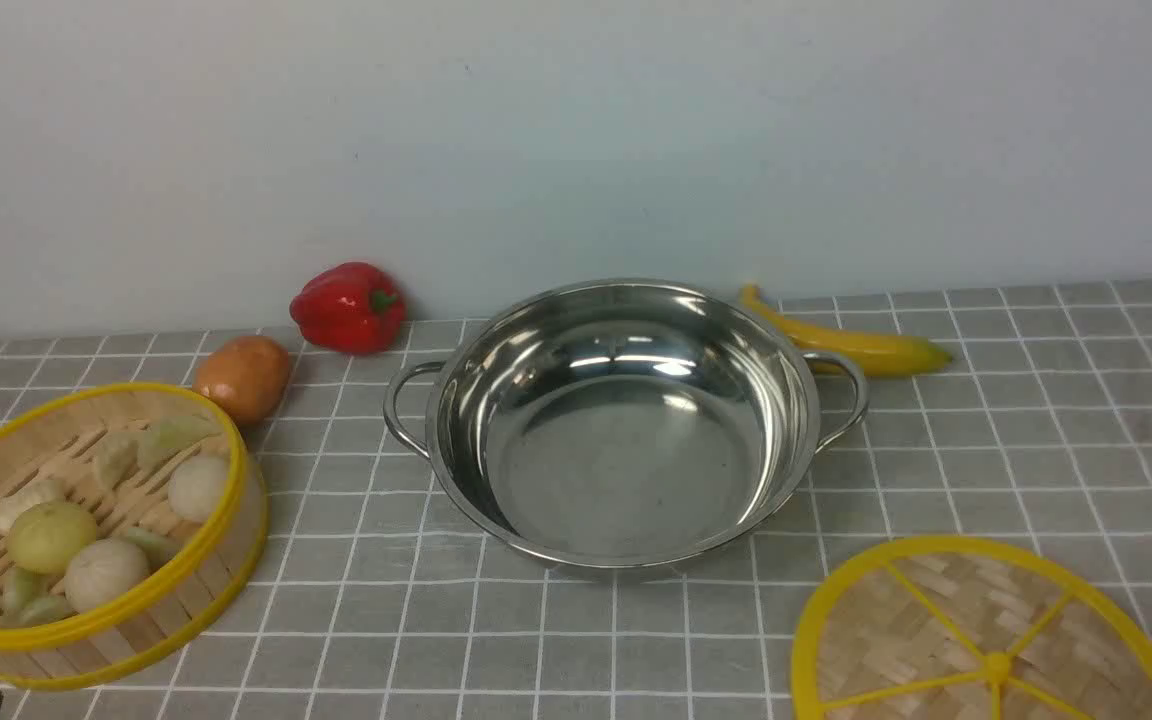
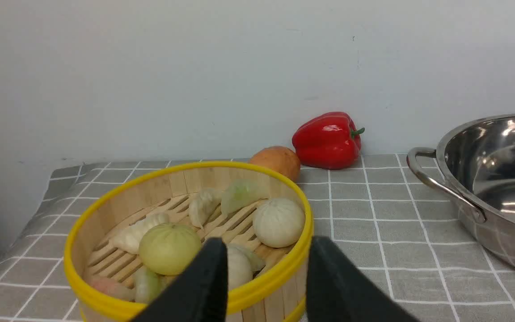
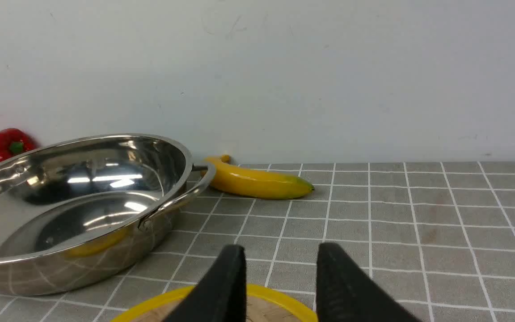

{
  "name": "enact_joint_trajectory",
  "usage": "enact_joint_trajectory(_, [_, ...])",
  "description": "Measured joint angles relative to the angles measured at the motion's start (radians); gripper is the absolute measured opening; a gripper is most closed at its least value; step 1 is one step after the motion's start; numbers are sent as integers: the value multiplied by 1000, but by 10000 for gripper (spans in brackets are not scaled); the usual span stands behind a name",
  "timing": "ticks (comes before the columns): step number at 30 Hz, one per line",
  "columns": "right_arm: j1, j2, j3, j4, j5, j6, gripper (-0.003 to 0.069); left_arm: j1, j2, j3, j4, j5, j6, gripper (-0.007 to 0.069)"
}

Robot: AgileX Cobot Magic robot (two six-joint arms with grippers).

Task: Place the steamer in the pot on the grey tablecloth, and put the lid on the steamer.
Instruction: 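Grasp the rim of the steamer basket holding the buns with the left gripper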

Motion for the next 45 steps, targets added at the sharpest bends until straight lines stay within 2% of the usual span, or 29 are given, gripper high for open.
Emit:
enact_joint_trajectory(35, [0, 0, 0, -4, 22, 0, 243, 0, 0, 0, 7, 0, -3, 243])
enact_joint_trajectory(40, [0, 0, 0, 31, 18, 12, 243, 0, 0, 0, -165, 0, -170, 243])
enact_joint_trajectory(41, [0, 0, 0, 65, 10, 18, 243, 0, 0, 0, -212, 0, -201, 243])
enact_joint_trajectory(42, [0, 0, 0, 100, -3, 25, 243, 0, 0, 0, -324, 0, -294, 243])
enact_joint_trajectory(45, [0, 0, 0, 120, -19, 25, 243, 0, 0, 0, -433, 0, -375, 243])
